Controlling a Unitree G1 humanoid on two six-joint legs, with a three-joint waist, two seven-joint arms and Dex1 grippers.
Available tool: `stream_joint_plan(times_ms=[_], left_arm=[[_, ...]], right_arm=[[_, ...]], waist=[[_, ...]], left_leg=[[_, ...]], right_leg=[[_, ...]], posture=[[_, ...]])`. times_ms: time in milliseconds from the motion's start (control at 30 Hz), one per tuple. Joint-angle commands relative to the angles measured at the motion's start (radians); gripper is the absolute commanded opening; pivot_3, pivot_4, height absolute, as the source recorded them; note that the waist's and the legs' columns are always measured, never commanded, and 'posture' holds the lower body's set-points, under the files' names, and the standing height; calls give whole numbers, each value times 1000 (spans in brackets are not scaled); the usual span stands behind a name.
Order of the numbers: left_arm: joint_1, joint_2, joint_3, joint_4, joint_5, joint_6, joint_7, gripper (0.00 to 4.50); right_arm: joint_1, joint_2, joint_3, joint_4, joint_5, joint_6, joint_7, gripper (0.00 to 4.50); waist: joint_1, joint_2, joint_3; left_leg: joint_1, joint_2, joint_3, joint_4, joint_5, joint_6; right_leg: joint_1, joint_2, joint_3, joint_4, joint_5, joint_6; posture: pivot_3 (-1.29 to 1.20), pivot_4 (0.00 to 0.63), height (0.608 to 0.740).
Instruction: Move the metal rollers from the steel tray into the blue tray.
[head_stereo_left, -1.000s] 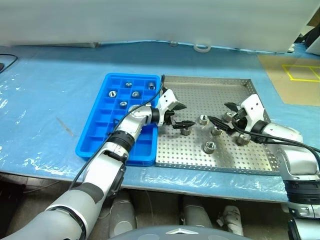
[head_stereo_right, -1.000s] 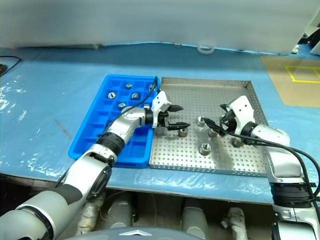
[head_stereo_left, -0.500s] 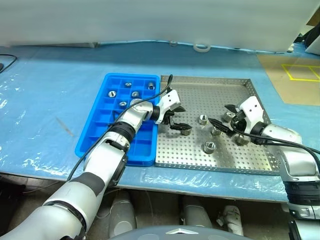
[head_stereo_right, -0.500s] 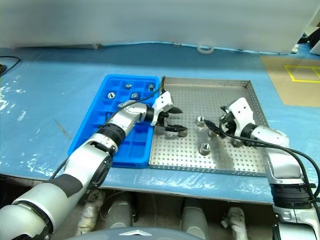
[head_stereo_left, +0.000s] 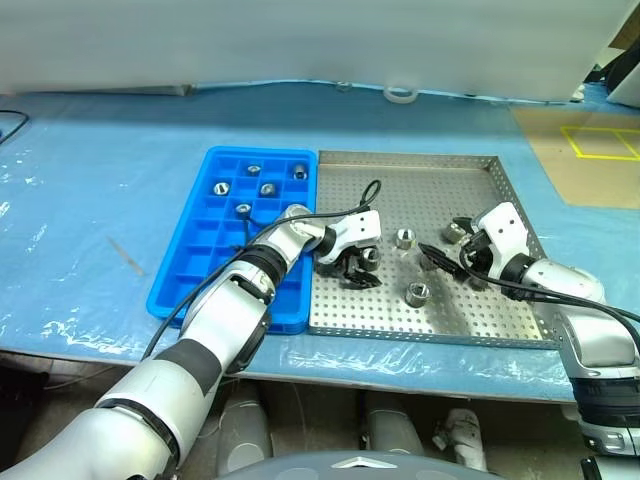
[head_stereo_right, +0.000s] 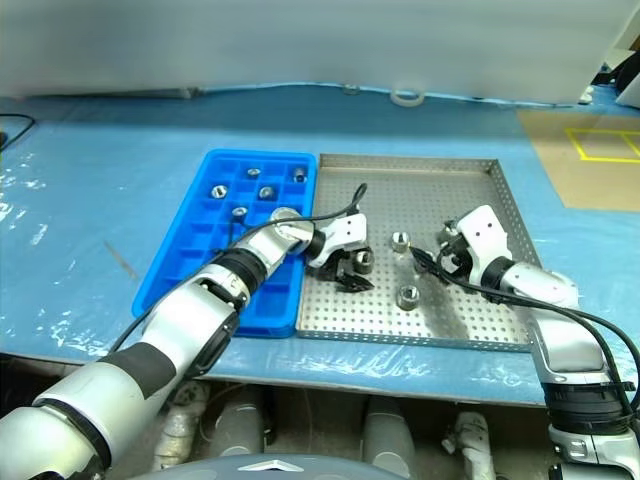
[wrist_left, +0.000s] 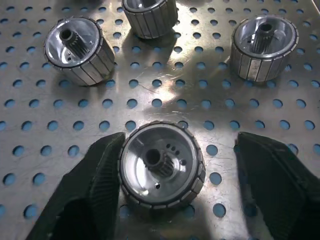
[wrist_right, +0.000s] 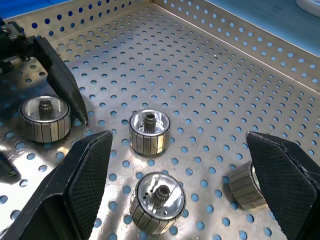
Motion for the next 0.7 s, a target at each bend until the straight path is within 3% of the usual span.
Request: stream_joint_plan(times_ms=[33,133,267,400,500,700], left_arm=[[-1,-16,-19,15,26,-16,-31,2486],[-6,-29,11,12,8,-13,-4,1701],[-17,-61,181,-43,-164,84,-2,1710],[89,-54,361,-348,-391,208,11,1710],[207,-33,372,-573,-432,287,71,1710],[591,85,387,-1118,-452,478,281,1710]], right_arm=[[22,-6,-64,-66,20,7,-19,4500],[27,-4,-67,-75,21,12,-26,4500],[-10,34,-64,-65,62,10,-23,4500],[-180,128,-26,3,172,25,35,4500],[-259,157,8,65,191,34,76,4500],[-485,228,150,335,192,-3,292,4500]], waist=[[-1,0,0],[-3,0,0],[-3,0,0],[-8,2,1],[2,3,0],[41,3,1]], left_leg=[[0,0,0,0,0,0],[0,0,0,0,0,0],[0,0,0,0,0,1],[-3,0,3,0,0,1],[-2,3,3,-1,0,0],[-6,4,2,-1,0,0]], right_leg=[[0,0,0,0,0,0],[1,0,0,-1,0,0],[0,0,0,-1,0,0],[-7,-2,0,3,1,-2],[-9,0,-1,5,0,-3],[-11,0,-6,5,-1,-5]], posture=[[-416,150,740],[-415,150,740],[-349,150,740],[-226,150,740],[-172,150,740],[168,150,740]])
